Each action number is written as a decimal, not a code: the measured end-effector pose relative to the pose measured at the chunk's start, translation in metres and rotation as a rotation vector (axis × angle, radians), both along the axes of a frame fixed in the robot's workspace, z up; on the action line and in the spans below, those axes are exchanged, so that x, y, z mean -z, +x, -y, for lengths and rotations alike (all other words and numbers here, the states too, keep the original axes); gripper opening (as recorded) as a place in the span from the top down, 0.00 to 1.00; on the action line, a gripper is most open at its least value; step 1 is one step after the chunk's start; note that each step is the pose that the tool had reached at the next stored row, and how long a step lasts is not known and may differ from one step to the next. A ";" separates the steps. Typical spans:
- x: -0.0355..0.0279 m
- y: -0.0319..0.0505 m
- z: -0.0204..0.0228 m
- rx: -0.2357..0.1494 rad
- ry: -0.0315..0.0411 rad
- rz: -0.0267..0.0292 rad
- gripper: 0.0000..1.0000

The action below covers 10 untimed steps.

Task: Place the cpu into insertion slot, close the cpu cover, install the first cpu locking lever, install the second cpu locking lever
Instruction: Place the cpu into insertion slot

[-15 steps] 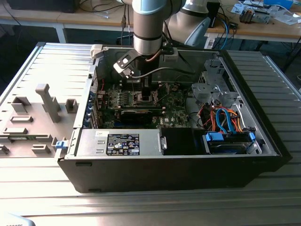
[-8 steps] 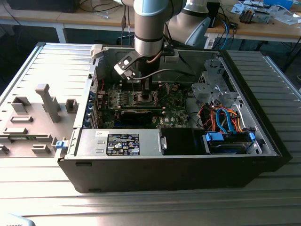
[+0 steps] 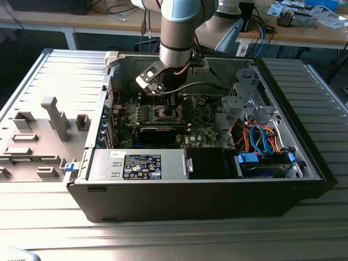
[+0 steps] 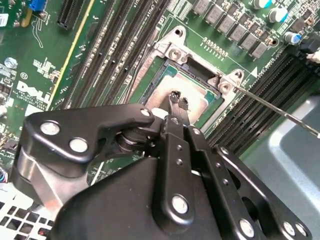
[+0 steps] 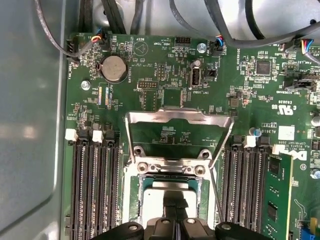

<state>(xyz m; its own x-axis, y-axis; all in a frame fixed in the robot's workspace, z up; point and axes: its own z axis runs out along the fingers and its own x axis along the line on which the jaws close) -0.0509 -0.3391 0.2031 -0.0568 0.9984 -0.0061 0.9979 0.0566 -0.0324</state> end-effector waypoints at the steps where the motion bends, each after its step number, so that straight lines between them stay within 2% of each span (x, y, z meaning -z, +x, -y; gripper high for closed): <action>1: -0.0020 0.0001 -0.0001 0.000 -0.0001 0.0002 0.89; 2: -0.0052 0.0002 -0.0003 0.000 0.0013 0.0012 0.89; 8: -0.0393 0.0013 -0.0001 0.000 0.0000 0.0004 0.89; 9: -0.0480 0.0014 -0.0001 0.000 0.0000 0.0003 0.89; 10: -0.0606 0.0014 -0.0001 0.000 0.0001 0.0004 0.89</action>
